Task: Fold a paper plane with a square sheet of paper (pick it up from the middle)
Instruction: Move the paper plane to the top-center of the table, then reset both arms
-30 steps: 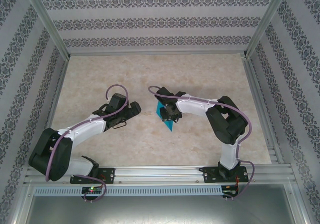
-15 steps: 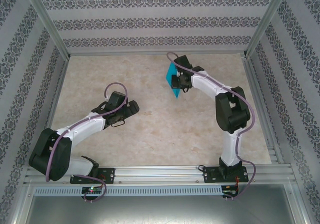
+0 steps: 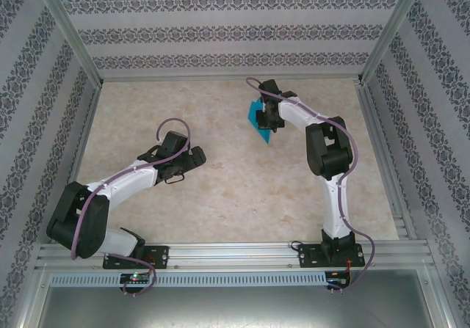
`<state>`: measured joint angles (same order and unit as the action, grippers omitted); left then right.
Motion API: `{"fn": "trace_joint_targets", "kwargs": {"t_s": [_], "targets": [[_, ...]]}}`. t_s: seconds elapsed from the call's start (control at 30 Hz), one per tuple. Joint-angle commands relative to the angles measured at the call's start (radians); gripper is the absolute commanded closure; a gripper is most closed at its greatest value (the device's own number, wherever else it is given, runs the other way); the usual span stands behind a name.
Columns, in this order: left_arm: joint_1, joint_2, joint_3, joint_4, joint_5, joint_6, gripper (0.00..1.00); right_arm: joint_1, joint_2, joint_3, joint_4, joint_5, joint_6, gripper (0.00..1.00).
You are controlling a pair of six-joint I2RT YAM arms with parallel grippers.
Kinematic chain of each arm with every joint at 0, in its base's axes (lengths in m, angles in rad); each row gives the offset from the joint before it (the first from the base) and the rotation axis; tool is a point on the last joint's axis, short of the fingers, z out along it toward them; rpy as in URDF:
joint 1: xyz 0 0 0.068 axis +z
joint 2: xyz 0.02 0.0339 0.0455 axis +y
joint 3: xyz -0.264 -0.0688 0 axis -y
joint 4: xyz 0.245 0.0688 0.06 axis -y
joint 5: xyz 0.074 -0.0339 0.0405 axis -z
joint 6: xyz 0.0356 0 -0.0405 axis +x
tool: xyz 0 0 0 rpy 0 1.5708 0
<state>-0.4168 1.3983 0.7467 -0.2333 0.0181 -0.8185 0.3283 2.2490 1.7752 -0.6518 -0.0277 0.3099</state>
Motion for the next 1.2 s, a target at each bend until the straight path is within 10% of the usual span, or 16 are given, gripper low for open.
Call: {"fn": "trace_joint_targets", "kwargs": {"t_s": [0.0,0.4,0.77,1.17], "targets": [[0.012,0.007,0.024,-0.026,-0.001,0.019,0.00,-0.006,0.028,0.034,-0.051,0.003,-0.016,0.82],[0.017,0.004,0.054,-0.060,-0.014,0.028,0.00,-0.006,0.069,0.047,-0.084,0.021,0.029,0.79],[0.119,-0.026,0.283,-0.287,-0.189,0.096,0.00,0.006,-0.205,0.007,-0.068,0.022,0.102,0.62],[0.303,-0.112,0.284,-0.276,-0.450,0.234,0.00,-0.020,-0.690,-0.426,0.249,0.417,0.009,0.13]]}}
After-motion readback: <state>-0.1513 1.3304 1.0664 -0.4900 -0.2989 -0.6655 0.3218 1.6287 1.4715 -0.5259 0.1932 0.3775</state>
